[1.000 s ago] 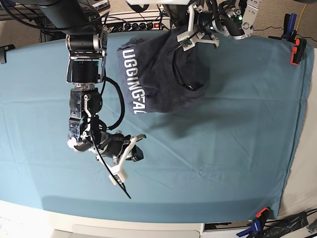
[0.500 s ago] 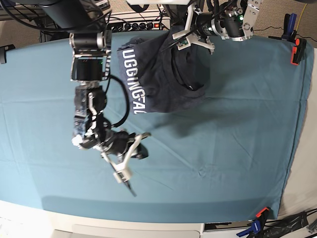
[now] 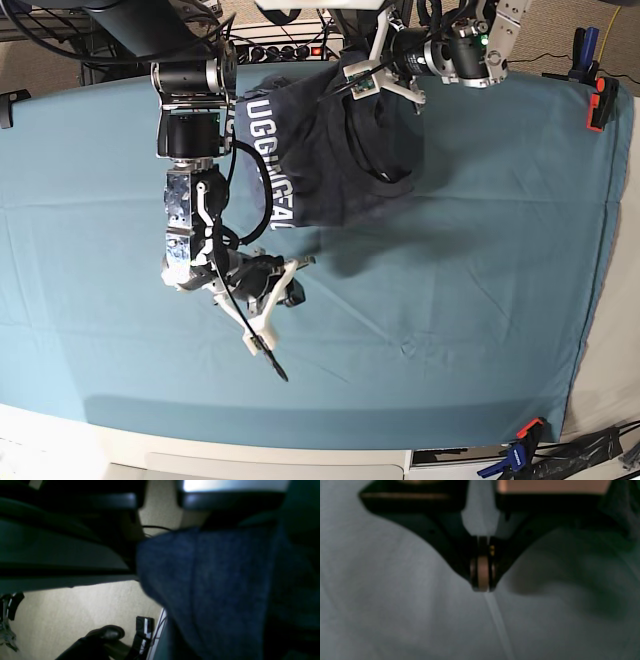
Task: Fold the T-shirt properly
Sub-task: 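Move the right gripper beside the bundle and grasp the lettered side, then hold the bundle with the right gripper while the left gripper lifts away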
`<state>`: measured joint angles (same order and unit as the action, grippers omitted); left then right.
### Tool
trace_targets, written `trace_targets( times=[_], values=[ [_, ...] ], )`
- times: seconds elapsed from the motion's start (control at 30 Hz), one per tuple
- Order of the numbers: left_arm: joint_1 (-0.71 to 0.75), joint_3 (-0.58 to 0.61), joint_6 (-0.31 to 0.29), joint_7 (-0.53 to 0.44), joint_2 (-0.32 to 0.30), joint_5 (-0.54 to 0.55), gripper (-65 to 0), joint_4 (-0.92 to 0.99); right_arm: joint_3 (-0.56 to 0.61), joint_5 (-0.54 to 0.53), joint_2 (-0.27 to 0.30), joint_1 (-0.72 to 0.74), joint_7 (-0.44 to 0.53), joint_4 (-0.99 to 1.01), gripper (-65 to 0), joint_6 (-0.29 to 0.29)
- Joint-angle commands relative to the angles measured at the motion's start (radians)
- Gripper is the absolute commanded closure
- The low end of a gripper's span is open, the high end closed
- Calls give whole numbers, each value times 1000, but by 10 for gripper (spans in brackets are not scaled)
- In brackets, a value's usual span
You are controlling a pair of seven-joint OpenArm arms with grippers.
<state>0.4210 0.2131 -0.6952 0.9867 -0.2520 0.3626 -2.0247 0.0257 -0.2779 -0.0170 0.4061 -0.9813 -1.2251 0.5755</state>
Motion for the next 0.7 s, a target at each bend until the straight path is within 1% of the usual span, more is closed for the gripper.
trace_targets(
  times=[0.0,0.07,0.17,0.3,0.47,0.53,0.6,0.67],
  values=[
    [-90,-19,335,-203,62,-58,0,-8,0,-16,-1,31,30,-7,0,3],
    [-106,-19,367,-202,73,-108,0,-1,0,-16,-3,31,31,-3,0,3],
    [-128,-19,379,-199,68,-170,0,-1,0,-17,-3,32,32,-3,0,3],
    [-151,-20,385,-201,42,-177,0,-1,0,-16,-3,32,31,-3,0,3],
    [-171,-20,394,-189,-6,-175,0,-1,0,-17,-3,32,29,-3,0,3],
    [-171,-20,401,-170,-11,-159,0,-1,0,-16,-2,32,29,-3,0,3],
    [-169,-20,398,-165,-11,-119,0,-2,0,-16,-3,32,27,-3,0,3],
    [-170,-20,380,-166,-11,-95,0,-2,0,-17,-3,32,22,-3,0,3]
  ],
)
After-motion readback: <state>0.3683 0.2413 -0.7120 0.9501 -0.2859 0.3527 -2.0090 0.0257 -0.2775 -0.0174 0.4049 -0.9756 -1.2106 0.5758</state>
